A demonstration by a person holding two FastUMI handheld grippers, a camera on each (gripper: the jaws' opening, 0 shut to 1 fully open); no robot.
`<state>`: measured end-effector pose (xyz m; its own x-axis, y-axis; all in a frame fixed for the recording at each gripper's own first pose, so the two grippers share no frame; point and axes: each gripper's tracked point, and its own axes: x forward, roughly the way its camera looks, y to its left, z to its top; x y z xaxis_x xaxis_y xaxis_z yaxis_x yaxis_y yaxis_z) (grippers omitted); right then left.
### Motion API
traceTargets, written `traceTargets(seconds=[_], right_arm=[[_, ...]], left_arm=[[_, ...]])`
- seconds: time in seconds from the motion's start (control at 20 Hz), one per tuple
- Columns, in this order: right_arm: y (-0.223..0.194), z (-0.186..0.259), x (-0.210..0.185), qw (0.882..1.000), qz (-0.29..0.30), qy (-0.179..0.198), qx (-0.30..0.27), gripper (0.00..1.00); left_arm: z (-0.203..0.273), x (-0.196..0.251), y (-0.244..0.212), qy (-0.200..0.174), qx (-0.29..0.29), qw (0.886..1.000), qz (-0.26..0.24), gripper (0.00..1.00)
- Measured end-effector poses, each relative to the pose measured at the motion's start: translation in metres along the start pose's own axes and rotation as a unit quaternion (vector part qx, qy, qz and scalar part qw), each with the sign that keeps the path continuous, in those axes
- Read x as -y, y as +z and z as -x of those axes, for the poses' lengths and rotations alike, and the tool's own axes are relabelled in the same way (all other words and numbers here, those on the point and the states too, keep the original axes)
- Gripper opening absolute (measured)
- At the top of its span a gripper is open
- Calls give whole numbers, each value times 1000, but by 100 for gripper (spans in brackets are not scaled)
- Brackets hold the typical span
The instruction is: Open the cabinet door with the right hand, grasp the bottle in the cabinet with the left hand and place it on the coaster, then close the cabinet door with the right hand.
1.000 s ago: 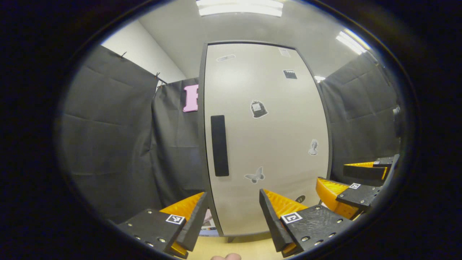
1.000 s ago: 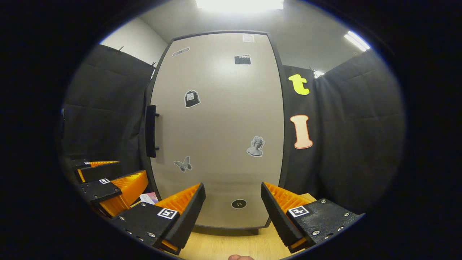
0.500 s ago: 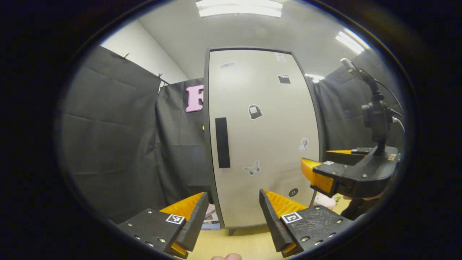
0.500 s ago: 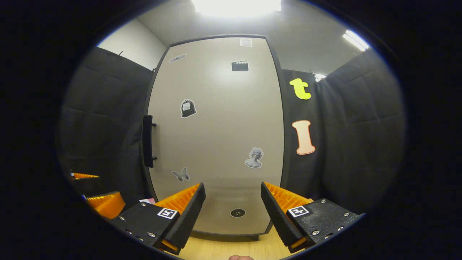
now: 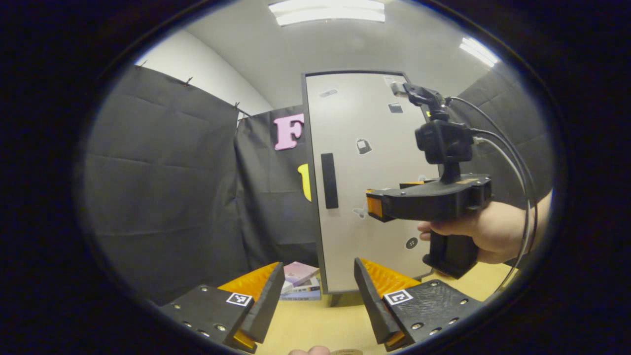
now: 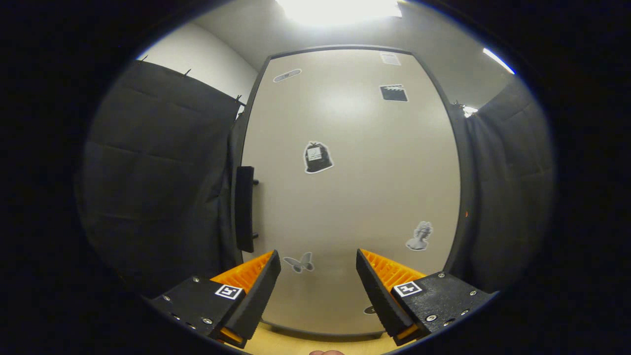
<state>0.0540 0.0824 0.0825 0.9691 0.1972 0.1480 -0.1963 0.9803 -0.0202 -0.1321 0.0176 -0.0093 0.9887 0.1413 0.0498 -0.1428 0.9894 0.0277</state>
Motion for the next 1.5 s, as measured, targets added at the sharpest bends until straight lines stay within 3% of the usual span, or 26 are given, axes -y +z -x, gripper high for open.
traceTargets(seconds=[0.15,0.25,0.3,0.35,0.5,0.55,0.6,0.65,0.75,0.8,0.85,0.9,1.0,1.1,1.15,1.5], right_arm=[[-1,-26,-37,1000,20,24,-2,95],[-1,-43,-52,999,48,25,-3,95],[-2,-49,-55,998,61,20,-6,95],[-4,-54,-59,998,64,19,-8,94],[-4,-66,-72,997,66,26,-5,93],[-4,-69,-75,998,63,26,-5,93],[-4,-72,-79,998,54,30,-5,93],[1,-74,-83,998,47,30,-1,94],[5,-79,-91,998,56,37,-3,80],[5,-79,-91,997,67,35,-12,59],[3,-81,-91,997,61,36,-17,46],[2,-81,-91,998,45,45,-24,38],[1,-83,-94,996,22,77,-26,30],[2,-78,-92,994,44,91,-32,22],[1,-79,-93,994,44,95,-36,22],[2,-53,-96,984,26,165,-61,16]], left_arm=[[14,-10,-23,15,-19,999,23,81],[20,-10,-38,14,-36,999,36,81],[23,-13,-42,15,-39,999,34,86],[24,-17,-45,17,-41,999,29,82],[27,-21,-57,20,-51,998,30,86],[25,-19,-63,17,-60,998,33,77],[24,-18,-67,16,-66,997,32,86],[23,-19,-67,16,-66,997,29,86],[22,-20,-63,18,-60,998,26,81],[22,-20,-63,17,-60,998,27,81],[23,-19,-64,18,-61,998,28,77],[23,-19,-65,17,-62,998,29,85],[24,-17,-67,15,-64,998,20,81],[27,-18,-68,16,-63,998,15,81],[28,-17,-70,17,-64,998,15,85],[32,-24,-67,19,-55,998,17,81]])
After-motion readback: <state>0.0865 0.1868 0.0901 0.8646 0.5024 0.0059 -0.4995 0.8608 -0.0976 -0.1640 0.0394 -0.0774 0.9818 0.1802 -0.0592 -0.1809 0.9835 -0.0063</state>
